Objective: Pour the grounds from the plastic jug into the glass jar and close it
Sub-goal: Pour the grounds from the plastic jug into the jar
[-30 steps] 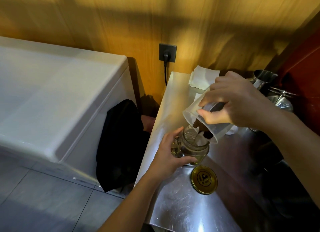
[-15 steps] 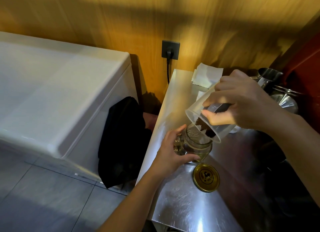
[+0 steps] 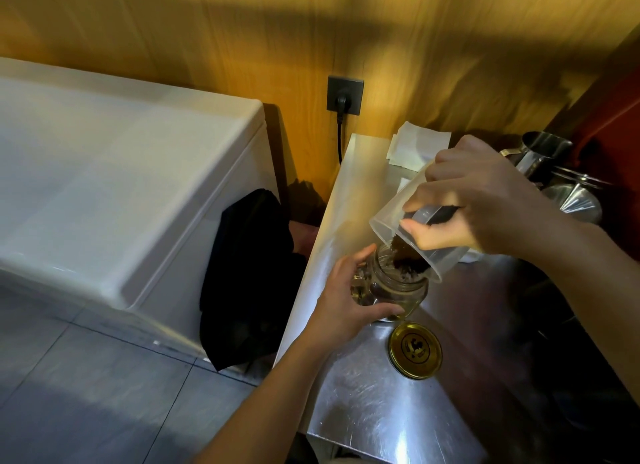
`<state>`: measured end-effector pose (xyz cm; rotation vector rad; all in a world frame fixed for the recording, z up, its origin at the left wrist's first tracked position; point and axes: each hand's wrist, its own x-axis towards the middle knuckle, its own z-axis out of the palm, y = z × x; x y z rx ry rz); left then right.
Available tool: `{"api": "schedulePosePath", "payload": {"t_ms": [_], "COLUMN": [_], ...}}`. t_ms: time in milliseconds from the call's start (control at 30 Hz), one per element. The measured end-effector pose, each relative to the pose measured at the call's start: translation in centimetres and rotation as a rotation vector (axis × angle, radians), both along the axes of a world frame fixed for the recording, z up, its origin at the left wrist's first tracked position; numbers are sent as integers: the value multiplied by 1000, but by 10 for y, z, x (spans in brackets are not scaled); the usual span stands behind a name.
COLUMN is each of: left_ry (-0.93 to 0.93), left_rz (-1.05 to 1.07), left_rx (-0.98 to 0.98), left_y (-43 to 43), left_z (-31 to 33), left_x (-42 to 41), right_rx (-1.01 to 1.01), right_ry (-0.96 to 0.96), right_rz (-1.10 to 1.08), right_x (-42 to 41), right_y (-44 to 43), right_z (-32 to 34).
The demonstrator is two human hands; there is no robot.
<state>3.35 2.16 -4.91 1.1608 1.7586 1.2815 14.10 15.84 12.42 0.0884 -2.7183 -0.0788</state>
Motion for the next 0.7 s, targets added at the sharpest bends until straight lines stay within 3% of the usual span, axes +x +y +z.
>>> {"api": "schedulePosePath", "payload": {"t_ms": [700], "left_ry": [-10], "left_rz": [-3], "left_rx": [19], "left_y": [-1], "left_z": [3], "left_x": [1], "right_rx": [12], "right_ry": [70], "right_rz": [-1], "right_x": [3], "right_y": [5], "right_z": [-3]}}
